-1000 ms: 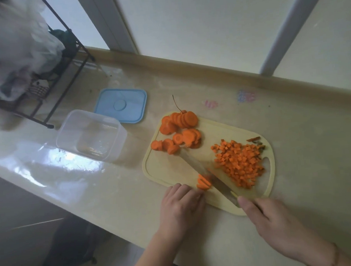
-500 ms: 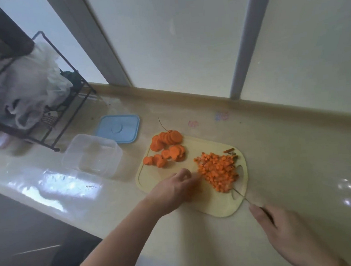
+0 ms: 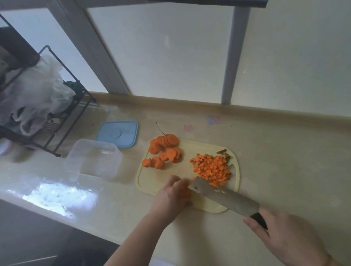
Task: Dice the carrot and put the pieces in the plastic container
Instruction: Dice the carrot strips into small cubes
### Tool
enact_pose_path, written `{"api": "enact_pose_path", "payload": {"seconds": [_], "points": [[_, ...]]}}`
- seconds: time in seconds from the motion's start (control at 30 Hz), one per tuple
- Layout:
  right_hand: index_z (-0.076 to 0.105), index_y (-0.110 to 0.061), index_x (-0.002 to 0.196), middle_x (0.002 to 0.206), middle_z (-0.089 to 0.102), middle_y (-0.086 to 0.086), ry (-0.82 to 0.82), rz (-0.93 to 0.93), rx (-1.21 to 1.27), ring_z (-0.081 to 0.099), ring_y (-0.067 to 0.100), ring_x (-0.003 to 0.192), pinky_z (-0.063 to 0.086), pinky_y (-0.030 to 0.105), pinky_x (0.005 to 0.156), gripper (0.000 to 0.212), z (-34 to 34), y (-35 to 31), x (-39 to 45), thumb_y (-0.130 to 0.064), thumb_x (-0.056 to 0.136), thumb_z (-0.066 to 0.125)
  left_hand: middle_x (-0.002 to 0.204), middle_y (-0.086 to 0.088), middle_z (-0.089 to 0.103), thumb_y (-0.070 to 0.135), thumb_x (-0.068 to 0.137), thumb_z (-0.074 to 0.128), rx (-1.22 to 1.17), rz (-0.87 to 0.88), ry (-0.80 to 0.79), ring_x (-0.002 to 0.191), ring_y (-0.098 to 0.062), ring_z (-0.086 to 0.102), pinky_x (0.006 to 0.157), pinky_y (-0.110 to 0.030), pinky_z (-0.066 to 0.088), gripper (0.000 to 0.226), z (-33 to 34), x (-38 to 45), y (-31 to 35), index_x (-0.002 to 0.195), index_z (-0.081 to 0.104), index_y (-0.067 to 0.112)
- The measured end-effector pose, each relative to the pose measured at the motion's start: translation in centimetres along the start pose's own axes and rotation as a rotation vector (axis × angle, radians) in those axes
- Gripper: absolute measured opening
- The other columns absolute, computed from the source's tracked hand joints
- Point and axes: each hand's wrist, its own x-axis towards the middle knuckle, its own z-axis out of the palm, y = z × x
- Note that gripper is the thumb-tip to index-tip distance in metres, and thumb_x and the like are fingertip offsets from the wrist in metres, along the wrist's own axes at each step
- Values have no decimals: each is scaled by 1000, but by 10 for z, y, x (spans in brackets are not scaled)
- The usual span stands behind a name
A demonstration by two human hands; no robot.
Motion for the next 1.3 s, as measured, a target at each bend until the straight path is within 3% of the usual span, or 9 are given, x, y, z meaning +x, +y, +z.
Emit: {"api": "enact_pose_path", "payload": {"seconds": [0.1,0.23,0.43,0.53,0.67,0.8,0.93,1.13,1.3], "points": [[57,-31,84,69,69,-3,61,-10,-63,68,15,62,44,31,47,89,-4,-8,-1,-80,74,-17,135,3,50,21,91,71,28,70,37,103,-22,64,88,-26,50,48,-8,-8,-10,137,59,20],[57,-27,62,42,54,1,13,-14,-111,54,22,33,30,23,31,72,-1,-15,-2,-75,88,10,107,11,61,12,90,61,-57,219,382,89,-12,62,74,-25,52,23,-27,-7,-13,108,73,19],[61,-25,61,37,48,-1,181,-104,-175,46,21,26,25,20,32,74,4,-32,-2,-71,93,12,105,-1,71,33,91,61,209,534,-78,92,-24,61,74,-35,51,26,-42,30,27,107,78,19],[55,-22,56,36,47,1,227,-85,-177,45,24,24,24,20,32,74,2,-38,-3,-70,93,13,98,0,71,47,86,39,287,582,-135,87,-22,58,71,-30,43,49,-38,34,32,97,80,22],[54,-21,55,35,45,2,240,-84,-180,44,25,24,26,21,32,75,1,-41,-5,-70,94,12,91,4,66,41,92,40,385,702,-118,87,-21,58,75,-36,47,39,-28,38,21,92,74,22],[53,-21,55,35,46,3,227,-99,-168,45,25,25,31,25,29,75,7,-40,-9,-71,94,13,99,3,63,37,97,42,371,593,-150,96,-21,52,81,-37,39,30,-27,44,21,97,67,21],[56,-19,53,35,48,3,236,-82,-141,46,24,24,35,27,28,79,11,-33,-15,-70,94,11,109,0,64,28,103,51,328,347,-127,104,-22,50,86,-38,39,21,-39,67,5,110,68,18],[66,-15,66,42,55,10,69,23,-141,56,29,34,46,36,32,78,12,-9,-27,-74,90,22,99,-8,68,18,95,64,263,316,-173,95,-29,62,77,-40,50,16,-35,75,-1,100,76,8],[67,-16,70,48,59,11,-145,146,-75,61,31,43,49,39,39,75,6,1,-30,-76,88,27,100,-5,70,39,89,55,254,279,-273,95,-28,63,78,-41,52,36,-40,69,0,104,79,18]]}}
